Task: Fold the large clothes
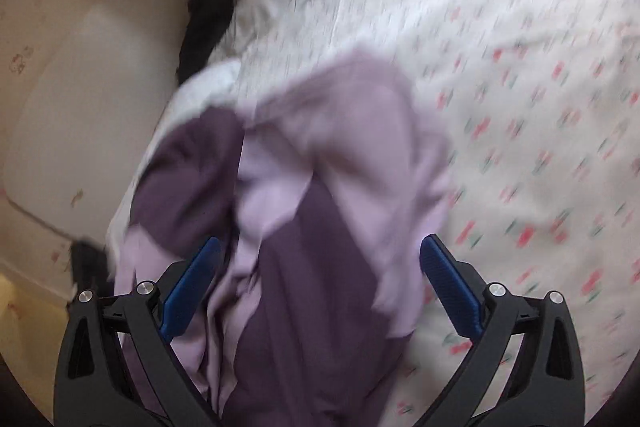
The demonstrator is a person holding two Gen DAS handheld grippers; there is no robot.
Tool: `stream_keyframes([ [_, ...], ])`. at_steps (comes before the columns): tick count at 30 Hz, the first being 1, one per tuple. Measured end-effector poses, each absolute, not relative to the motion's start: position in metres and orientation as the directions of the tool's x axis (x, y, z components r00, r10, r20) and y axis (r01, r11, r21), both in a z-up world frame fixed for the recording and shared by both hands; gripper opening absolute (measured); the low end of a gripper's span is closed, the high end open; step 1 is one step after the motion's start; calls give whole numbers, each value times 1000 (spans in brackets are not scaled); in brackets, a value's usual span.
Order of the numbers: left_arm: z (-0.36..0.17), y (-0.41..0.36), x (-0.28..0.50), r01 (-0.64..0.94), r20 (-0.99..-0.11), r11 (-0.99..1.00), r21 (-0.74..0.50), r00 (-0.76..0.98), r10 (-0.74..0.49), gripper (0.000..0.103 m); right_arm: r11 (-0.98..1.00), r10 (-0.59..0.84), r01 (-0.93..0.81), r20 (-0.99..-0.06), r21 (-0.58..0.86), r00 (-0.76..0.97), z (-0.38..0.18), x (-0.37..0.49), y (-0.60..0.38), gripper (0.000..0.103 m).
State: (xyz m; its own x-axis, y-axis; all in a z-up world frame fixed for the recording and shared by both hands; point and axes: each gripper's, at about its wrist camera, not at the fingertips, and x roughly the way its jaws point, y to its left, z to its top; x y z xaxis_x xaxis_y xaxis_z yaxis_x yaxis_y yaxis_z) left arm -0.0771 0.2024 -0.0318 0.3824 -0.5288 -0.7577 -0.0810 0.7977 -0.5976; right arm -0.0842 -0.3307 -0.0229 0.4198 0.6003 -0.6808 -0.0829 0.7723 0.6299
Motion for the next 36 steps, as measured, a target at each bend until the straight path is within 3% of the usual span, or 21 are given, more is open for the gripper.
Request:
stream_keyframes([
  [2, -35, 197, -69, -70, -726, 760, -646, 365, -583, 97, 710, 668, -107, -617, 696, 416, -31, -86, -325, 97],
  [4, -18, 168, -76, 66, -723, 777, -627, 322, -611, 97, 627, 744, -152, -530, 764, 407, -29, -85, -316, 97],
  [5, -7, 152, -84, 106, -771, 835, -540, 336, -542, 98, 624, 750, -187, -513, 759, 417, -22, -86, -306, 97],
  [7, 5, 140, -90, 143, -790, 862, -487, 350, -504, 98, 562, 792, -233, -435, 794, 429, -11, -86, -293, 97],
  [11, 60, 158, -111, 169, -757, 885, -435, 464, -460, 97, 368, 895, -361, -220, 857, 389, 17, -82, -255, 97],
  [13, 86, 168, -121, 170, -756, 913, -370, 516, -402, 97, 330, 913, -408, -178, 851, 367, 25, -77, -231, 97],
  [15, 99, 183, -124, 123, -785, 955, -271, 545, -293, 97, 414, 892, -402, -276, 817, 358, 15, -71, -208, 97],
  [16, 94, 186, -119, 90, -811, 974, -208, 540, -223, 97, 508, 851, -380, -382, 773, 359, 2, -68, -200, 97],
  [18, 67, 185, -105, 52, -861, 996, -68, 502, -85, 97, 775, 631, -294, -686, 559, 362, -38, -64, -189, 97],
  [20, 28, 181, -103, 42, -867, 998, -38, 495, -54, 98, 745, 665, -239, -665, 623, 341, -63, -74, -208, 97],
  [22, 24, 175, -112, 44, -853, 998, -46, 519, -62, 98, 772, 629, -209, -675, 600, 386, -50, -89, -222, 97],
  [28, 32, 181, -140, 33, -827, 998, -56, 558, -65, 98, 851, 524, -418, -553, 318, 647, 82, -104, -175, 97],
  [31, 25, 187, -117, 24, -821, 998, -61, 567, -63, 98, 886, 425, -435, -659, 162, 620, 88, -63, -117, 97],
  [33, 24, 187, -114, 13, -810, 998, -65, 583, -61, 98, 927, 300, -361, -782, 104, 546, 36, -24, -102, 97],
  [35, 20, 194, -113, -14, -799, 993, -117, 595, -86, 98, 876, 479, -295, -768, 383, 425, -30, 2, -135, 98],
  [36, 18, 201, -113, -23, -799, 986, -168, 589, -122, 98, 860, 511, -261, -752, 439, 416, -37, 5, -145, 97],
])
